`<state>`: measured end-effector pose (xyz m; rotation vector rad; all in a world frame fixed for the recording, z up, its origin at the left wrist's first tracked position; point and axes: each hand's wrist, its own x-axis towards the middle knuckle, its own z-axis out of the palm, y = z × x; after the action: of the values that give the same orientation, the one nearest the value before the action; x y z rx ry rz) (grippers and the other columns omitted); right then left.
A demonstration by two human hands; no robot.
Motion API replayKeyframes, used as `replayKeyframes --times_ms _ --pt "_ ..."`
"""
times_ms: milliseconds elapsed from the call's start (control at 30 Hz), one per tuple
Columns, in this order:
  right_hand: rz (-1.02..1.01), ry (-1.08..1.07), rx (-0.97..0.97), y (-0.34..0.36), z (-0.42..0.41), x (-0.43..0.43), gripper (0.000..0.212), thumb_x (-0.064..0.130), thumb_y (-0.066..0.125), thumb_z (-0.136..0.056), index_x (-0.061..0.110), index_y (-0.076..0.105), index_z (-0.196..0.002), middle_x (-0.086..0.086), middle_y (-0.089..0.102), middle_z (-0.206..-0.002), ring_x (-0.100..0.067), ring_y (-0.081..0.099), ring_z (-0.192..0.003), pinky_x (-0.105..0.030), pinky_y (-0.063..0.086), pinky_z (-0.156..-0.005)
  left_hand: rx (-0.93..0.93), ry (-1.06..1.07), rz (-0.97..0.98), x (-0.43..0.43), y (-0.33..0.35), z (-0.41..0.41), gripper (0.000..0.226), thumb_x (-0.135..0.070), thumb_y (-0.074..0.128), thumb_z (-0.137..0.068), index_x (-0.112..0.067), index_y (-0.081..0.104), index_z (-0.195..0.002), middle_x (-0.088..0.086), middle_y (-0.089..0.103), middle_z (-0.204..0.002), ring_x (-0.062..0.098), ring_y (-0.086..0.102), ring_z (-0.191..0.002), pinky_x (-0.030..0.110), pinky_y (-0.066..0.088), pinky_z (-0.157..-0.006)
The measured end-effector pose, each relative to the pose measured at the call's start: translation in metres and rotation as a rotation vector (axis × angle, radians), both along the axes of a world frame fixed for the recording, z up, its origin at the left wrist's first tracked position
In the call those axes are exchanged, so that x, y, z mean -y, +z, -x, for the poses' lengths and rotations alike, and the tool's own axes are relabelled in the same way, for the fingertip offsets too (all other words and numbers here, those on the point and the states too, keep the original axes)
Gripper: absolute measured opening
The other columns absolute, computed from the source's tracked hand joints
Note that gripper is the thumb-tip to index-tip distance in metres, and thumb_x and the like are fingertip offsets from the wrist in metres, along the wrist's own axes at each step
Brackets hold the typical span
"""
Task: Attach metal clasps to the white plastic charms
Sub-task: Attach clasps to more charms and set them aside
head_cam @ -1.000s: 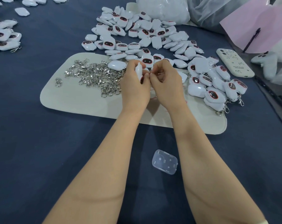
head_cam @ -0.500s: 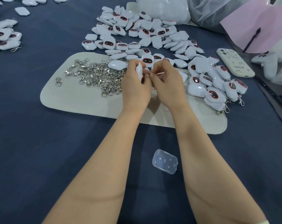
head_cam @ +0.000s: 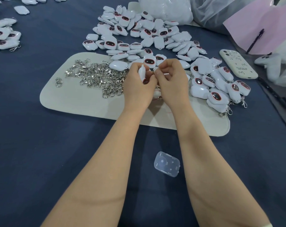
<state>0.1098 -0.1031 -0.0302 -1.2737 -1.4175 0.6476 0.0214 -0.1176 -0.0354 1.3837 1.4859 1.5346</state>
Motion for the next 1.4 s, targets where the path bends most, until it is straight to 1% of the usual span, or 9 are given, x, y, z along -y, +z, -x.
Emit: replayKeyframes --times_ms 200,400,500,600,833,1000,1100,1267,1400 --pt "0.053 0.039 0.117 0.0008 -0.0007 -0.0005 0.016 0.007 0.055 -0.091 0.022 0.054 -0.087 0.003 0.063 -0.080 -0.016 0.062 -0.077 -0.031 0.052 -0.078 -0.063 0.064 -0.016 -0.0013 -0.0002 0.0011 0.017 -0.006 0.059 -0.086 -0.019 0.050 -0.094 -0.019 0.052 -0.076 -0.009 0.050 -0.066 0.002 0.036 -0.060" --pt "0.025 0.001 0.188 0.0011 -0.0022 -0.0007 0.026 -0.001 0.043 -0.091 0.014 0.060 -0.102 0.011 0.061 -0.098 -0.004 0.054 -0.093 -0.005 0.038 -0.079 -0.056 0.090 0.011 -0.0040 -0.0010 0.0026 0.010 -0.008 0.056 -0.090 -0.012 0.054 -0.099 -0.019 0.049 -0.077 -0.009 0.048 -0.069 0.000 0.034 -0.063" --pt "0.023 0.036 0.182 0.0020 -0.0015 -0.0006 0.022 0.005 0.049 -0.092 0.014 0.064 -0.105 0.011 0.064 -0.098 -0.004 0.058 -0.093 -0.011 0.043 -0.084 -0.107 0.101 -0.004 -0.0039 -0.0005 0.0023 0.012 -0.008 0.054 -0.091 -0.008 0.056 -0.103 -0.017 0.049 -0.076 -0.002 0.048 -0.067 0.001 0.032 -0.060" --pt "0.044 0.083 0.182 0.0022 0.0013 0.0014 0.019 0.007 0.054 -0.091 0.016 0.067 -0.102 0.015 0.063 -0.089 0.005 0.058 -0.084 -0.008 0.044 -0.079 -0.196 0.109 -0.046 -0.0027 -0.0010 0.0022 0.013 -0.007 0.053 -0.092 -0.006 0.057 -0.105 -0.006 0.054 -0.084 0.011 0.047 -0.073 0.012 0.030 -0.060" --pt "0.068 0.055 0.179 0.0021 0.0015 0.0023 0.007 0.011 0.059 -0.089 0.011 0.065 -0.093 0.005 0.064 -0.083 -0.005 0.057 -0.076 -0.014 0.046 -0.072 -0.210 0.137 -0.091 -0.0011 -0.0003 0.0023 0.017 -0.007 0.051 -0.093 -0.006 0.057 -0.109 0.003 0.064 -0.100 0.013 0.051 -0.084 0.016 0.032 -0.068" --pt "0.073 0.016 0.141 0.0037 0.0011 0.0007 0.006 0.011 0.059 -0.090 0.016 0.060 -0.085 0.012 0.059 -0.077 -0.006 0.055 -0.074 -0.016 0.045 -0.072 -0.154 0.109 -0.085 -0.0008 0.0027 0.0024 0.015 -0.006 0.054 -0.091 -0.006 0.058 -0.106 0.001 0.064 -0.097 0.010 0.055 -0.084 0.007 0.035 -0.067" --pt "0.117 -0.011 -0.002 0.0060 0.0000 -0.0007 0.007 0.011 0.060 -0.089 0.016 0.061 -0.084 0.013 0.059 -0.075 -0.001 0.054 -0.069 -0.015 0.043 -0.068 -0.126 0.087 -0.066 0.0000 0.0032 0.0022 0.013 -0.007 0.060 -0.088 -0.008 0.059 -0.100 -0.007 0.059 -0.088 -0.005 0.052 -0.073 -0.001 0.034 -0.064" --pt "0.174 0.026 -0.086 0.0066 0.0007 0.0002 0.006 0.014 0.060 -0.090 0.012 0.066 -0.089 0.008 0.062 -0.075 -0.001 0.054 -0.067 -0.019 0.044 -0.069 -0.117 0.065 -0.019 -0.0007 0.0014 0.0020 0.008 -0.012 0.062 -0.087 -0.008 0.064 -0.094 -0.007 0.060 -0.081 0.009 0.053 -0.074 0.004 0.036 -0.061" --pt "0.146 0.010 -0.010 0.0064 -0.0005 0.0003 0.006 0.016 0.061 -0.090 0.016 0.066 -0.087 0.013 0.062 -0.074 0.002 0.055 -0.067 -0.017 0.045 -0.071 -0.098 0.063 -0.006 -0.0008 0.0023 0.0038 0.005 -0.012 0.061 -0.088 -0.010 0.065 -0.090 -0.009 0.059 -0.076 0.006 0.053 -0.069 0.006 0.037 -0.060"
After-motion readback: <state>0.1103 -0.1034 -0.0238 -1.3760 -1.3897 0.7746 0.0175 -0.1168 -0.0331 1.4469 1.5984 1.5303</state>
